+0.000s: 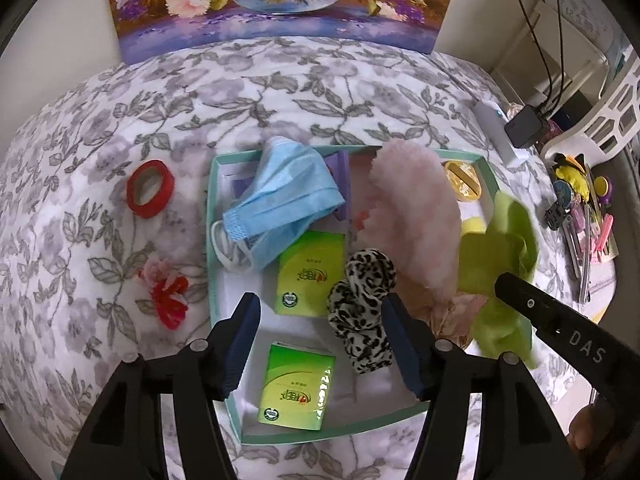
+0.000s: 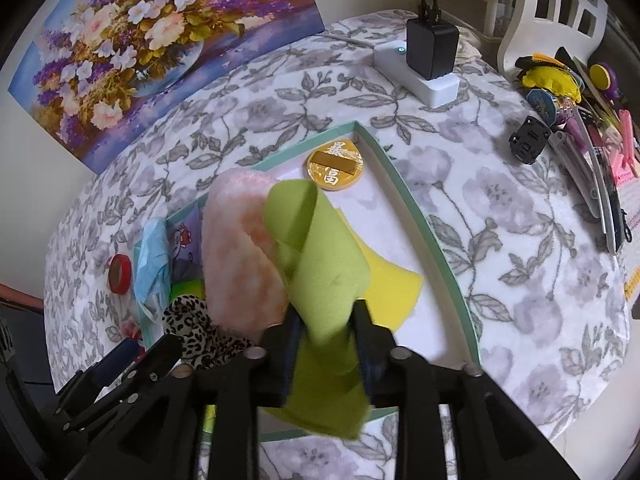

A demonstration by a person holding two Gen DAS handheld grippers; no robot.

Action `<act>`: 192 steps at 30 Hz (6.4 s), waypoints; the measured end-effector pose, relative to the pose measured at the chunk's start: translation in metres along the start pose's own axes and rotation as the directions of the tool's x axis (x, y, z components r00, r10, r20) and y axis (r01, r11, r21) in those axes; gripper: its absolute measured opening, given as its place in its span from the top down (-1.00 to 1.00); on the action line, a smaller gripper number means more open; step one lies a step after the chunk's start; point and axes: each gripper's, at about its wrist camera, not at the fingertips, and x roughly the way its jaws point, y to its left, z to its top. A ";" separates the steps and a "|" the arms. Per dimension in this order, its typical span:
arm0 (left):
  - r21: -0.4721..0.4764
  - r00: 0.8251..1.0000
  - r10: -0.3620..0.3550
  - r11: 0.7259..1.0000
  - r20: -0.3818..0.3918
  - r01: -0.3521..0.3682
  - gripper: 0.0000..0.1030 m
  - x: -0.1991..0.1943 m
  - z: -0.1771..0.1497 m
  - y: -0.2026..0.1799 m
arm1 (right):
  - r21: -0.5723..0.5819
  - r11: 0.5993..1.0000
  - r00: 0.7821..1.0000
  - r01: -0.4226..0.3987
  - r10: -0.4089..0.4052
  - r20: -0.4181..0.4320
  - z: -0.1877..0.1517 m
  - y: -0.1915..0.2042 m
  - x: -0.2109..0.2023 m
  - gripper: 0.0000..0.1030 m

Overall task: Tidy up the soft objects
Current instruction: 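Carry the leopard scrunchie and lime-green cloth into the tray and release both, then move the left gripper to the red tape roll while the right reaches the red plush toy, then grasp the red plush toy with the right gripper while the left grasps the red tape roll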

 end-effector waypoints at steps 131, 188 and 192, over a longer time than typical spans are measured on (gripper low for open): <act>-0.529 0.976 0.163 0.821 -0.145 -0.216 -0.89 0.022 -0.007 0.291 | -0.489 0.871 0.989 -0.043 -0.033 -0.147 -0.083 0.261 0.107 0.00; -0.323 0.998 0.061 0.945 0.019 -0.051 -0.71 0.091 0.108 0.153 | -0.319 0.947 0.998 -0.026 0.042 0.044 0.019 0.191 0.059 0.40; -0.301 0.998 0.061 0.952 0.010 -0.056 -0.37 0.104 0.105 0.137 | -0.320 0.947 0.998 -0.026 0.040 0.040 0.019 0.189 0.060 0.40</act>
